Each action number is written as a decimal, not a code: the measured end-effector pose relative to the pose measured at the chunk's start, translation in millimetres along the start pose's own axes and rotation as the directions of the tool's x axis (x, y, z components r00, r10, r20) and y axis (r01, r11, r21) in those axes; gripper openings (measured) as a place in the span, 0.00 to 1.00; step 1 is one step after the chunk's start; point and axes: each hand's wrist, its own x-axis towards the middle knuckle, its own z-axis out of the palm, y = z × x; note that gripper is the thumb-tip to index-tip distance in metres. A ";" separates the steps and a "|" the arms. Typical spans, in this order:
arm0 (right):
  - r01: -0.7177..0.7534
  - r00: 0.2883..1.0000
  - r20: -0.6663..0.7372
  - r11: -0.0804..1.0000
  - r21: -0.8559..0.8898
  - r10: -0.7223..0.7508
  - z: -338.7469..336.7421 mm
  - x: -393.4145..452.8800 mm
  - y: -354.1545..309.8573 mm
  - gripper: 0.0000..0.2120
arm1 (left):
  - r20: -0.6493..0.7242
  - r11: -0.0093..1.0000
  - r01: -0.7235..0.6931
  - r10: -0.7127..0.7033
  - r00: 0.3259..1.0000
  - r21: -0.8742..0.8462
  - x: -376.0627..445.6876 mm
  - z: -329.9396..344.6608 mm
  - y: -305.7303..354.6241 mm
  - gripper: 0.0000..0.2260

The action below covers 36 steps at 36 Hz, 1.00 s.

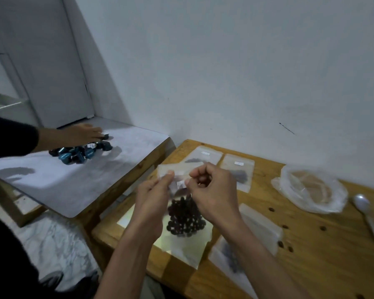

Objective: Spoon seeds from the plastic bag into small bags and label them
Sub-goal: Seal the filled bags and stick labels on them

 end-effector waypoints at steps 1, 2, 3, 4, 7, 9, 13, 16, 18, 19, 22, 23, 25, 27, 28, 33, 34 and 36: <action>-0.005 1.000 -0.012 1.000 -0.006 0.005 -0.3 -0.2 0.9 0.06 | 0.003 1.000 -0.005 0.005 1.000 -0.005 0.2 1.5 -0.9 0.13; -0.010 1.000 -0.024 1.000 -0.015 0.009 -0.7 -0.3 1.7 0.06 | 0.013 1.000 -0.014 0.014 1.000 -0.005 -0.1 2.5 -1.6 0.12; -0.014 0.999 -0.037 1.000 -0.024 0.013 -1.0 -0.4 2.4 0.06 | 0.033 1.000 -0.030 0.030 0.999 0.003 -1.0 3.3 -2.2 0.10; -0.016 0.999 -0.051 0.999 -0.031 0.015 -1.3 -0.5 2.7 0.06 | 0.058 0.999 -0.050 0.049 0.997 0.019 -1.9 3.8 -2.7 0.08; -0.026 0.997 -0.074 0.998 -0.061 0.022 -3.7 -1.8 4.3 0.06 | 0.087 0.992 -0.112 0.107 0.990 0.052 -2.8 7.6 -4.2 0.04; -0.042 0.996 -0.083 0.995 -0.093 0.034 -7.0 -3.1 5.0 0.11 | 0.067 0.987 -0.149 0.145 0.987 0.064 -2.2 11.2 -4.2 0.04; -0.163 0.985 -0.042 0.986 0.040 0.164 -21.1 0.8 9.9 0.32 | 0.077 0.971 -0.216 0.209 0.975 0.099 3.4 14.3 -2.3 0.07; -0.302 0.953 0.113 0.879 0.368 0.280 -29.5 7.4 13.1 0.34 | 0.114 0.960 -0.252 0.238 0.965 0.126 10.9 20.4 0.0 0.07; -0.284 0.957 0.080 0.845 0.452 0.279 -31.7 11.4 18.4 0.31 | 0.127 0.953 -0.266 0.249 0.960 0.142 16.0 28.5 0.1 0.05; -0.256 0.963 0.042 0.851 0.458 0.267 -32.6 13.2 21.4 0.29 | 0.132 0.952 -0.269 0.251 0.959 0.149 18.7 33.1 -0.3 0.06; -0.217 0.962 -0.050 0.862 0.458 0.269 -37.2 21.1 28.4 0.25 | 0.166 0.940 -0.265 0.232 0.958 0.213 31.4 44.2 -1.6 0.13; -0.217 0.955 -0.085 0.868 0.447 0.283 -39.5 25.2 32.5 0.25 | 0.182 0.939 -0.250 0.210 0.961 0.238 36.1 47.5 -1.4 0.18; -0.233 0.941 -0.132 0.880 0.415 0.311 -44.2 34.4 43.3 0.25 | 0.196 0.928 -0.234 0.182 0.964 0.289 46.8 55.5 -2.2 0.19; -0.286 0.936 -0.093 0.889 0.359 0.338 -49.8 40.6 52.5 0.27 | 0.195 0.924 -0.234 0.181 0.964 0.302 59.7 64.4 -5.8 0.15; -0.312 0.936 -0.056 0.893 0.325 0.347 -52.4 42.6 56.7 0.28 | 0.194 0.919 -0.242 0.188 0.963 0.311 66.8 69.8 -8.1 0.15; -0.393 0.911 0.007 0.866 0.309 0.411 -61.9 60.9 79.3 0.28 | 0.176 0.863 -0.301 0.249 0.952 0.405 103.3 101.6 -16.1 0.24; -0.397 0.905 -0.034 0.869 0.296 0.424 -63.1 68.7 85.2 0.29 | 0.188 0.847 -0.314 0.256 0.948 0.428 109.2 108.4 -16.7 0.27; -0.400 0.893 -0.113 0.882 0.248 0.436 -65.6 86.2 94.2 0.29 | 0.242 0.815 -0.337 0.248 0.938 0.472 120.7 121.6 -18.8 0.34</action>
